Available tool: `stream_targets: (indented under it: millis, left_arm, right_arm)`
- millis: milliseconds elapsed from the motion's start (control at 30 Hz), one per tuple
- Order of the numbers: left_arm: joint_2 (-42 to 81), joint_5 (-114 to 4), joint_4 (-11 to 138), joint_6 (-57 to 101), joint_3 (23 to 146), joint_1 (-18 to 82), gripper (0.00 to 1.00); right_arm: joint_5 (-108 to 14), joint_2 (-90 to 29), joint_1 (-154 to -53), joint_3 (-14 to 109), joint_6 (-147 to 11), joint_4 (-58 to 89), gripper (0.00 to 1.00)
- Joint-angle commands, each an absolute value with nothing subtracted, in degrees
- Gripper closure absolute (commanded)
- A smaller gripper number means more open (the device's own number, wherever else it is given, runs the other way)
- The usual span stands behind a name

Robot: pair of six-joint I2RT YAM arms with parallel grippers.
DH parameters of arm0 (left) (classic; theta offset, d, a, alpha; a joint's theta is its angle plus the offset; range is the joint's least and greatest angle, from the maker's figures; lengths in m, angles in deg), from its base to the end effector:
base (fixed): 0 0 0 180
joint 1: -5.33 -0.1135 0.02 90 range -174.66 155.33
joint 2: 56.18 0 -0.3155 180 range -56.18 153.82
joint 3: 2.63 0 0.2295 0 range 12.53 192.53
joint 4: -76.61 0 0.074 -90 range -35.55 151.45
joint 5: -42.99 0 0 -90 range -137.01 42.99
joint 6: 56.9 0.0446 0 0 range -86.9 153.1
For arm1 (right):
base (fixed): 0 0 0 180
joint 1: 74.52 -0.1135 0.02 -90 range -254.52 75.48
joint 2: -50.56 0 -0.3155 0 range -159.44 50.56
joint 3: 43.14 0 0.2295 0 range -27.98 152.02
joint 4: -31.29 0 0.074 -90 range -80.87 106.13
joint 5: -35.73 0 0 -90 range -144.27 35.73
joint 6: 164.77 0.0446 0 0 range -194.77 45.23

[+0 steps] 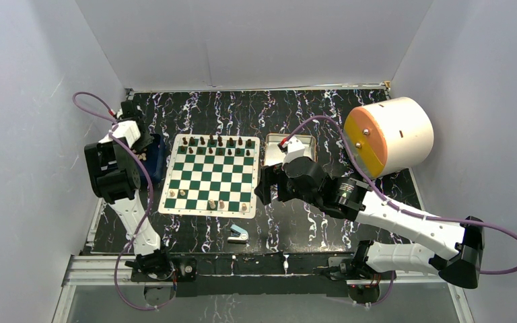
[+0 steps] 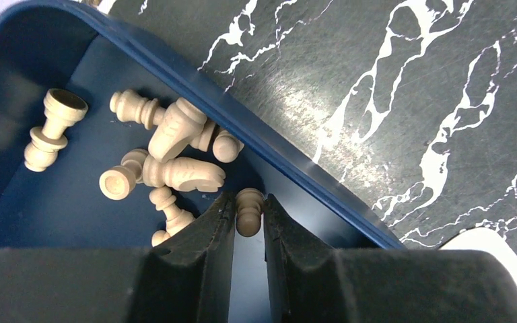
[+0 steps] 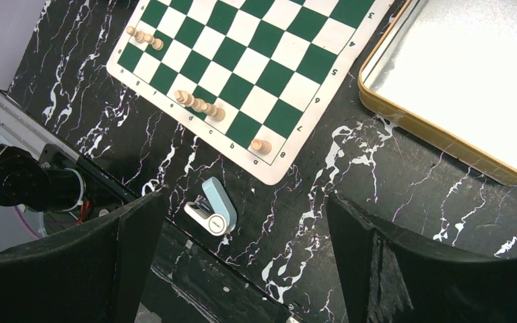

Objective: Set up the chess pieces on the board
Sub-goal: Pick up the chess piece from the storage box, then place the chess piece on the chessboard.

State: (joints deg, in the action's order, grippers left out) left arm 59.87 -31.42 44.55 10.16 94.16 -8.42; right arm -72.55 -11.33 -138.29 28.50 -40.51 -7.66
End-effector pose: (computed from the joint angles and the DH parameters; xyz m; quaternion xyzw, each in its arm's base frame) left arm 0.4326 0.1182 0.2299 -0.3369 0.8732 0.1013 0.3373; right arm 0.1005 0.1724 0.3739 -0.1391 0.8440 0.2873 0.4311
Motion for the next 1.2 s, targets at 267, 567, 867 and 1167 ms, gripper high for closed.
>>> stream_targets:
  millis: [267, 567, 867, 1167]
  left_arm:
    - [52.4, -32.8, 38.7, 11.4, 96.4, -8.7, 0.85]
    - [45.3, -35.5, 35.2, 10.9, 93.2, -8.0, 0.85]
    - [39.4, -40.1, 31.9, 11.4, 89.8, -3.8, 0.85]
    - [33.2, -36.8, 27.7, 11.2, 87.8, 7.1, 0.85]
  right_arm:
    - [-72.3, -10.1, -138.1, 29.8, -42.0, -4.3, 0.01]
    - [-73.2, -8.0, -138.2, 29.2, -41.7, -5.6, 0.01]
    - [-73.8, -5.4, -138.1, 28.8, -39.7, -8.2, 0.01]
    - [-75.2, -0.6, -138.2, 26.3, -37.2, -10.6, 0.01]
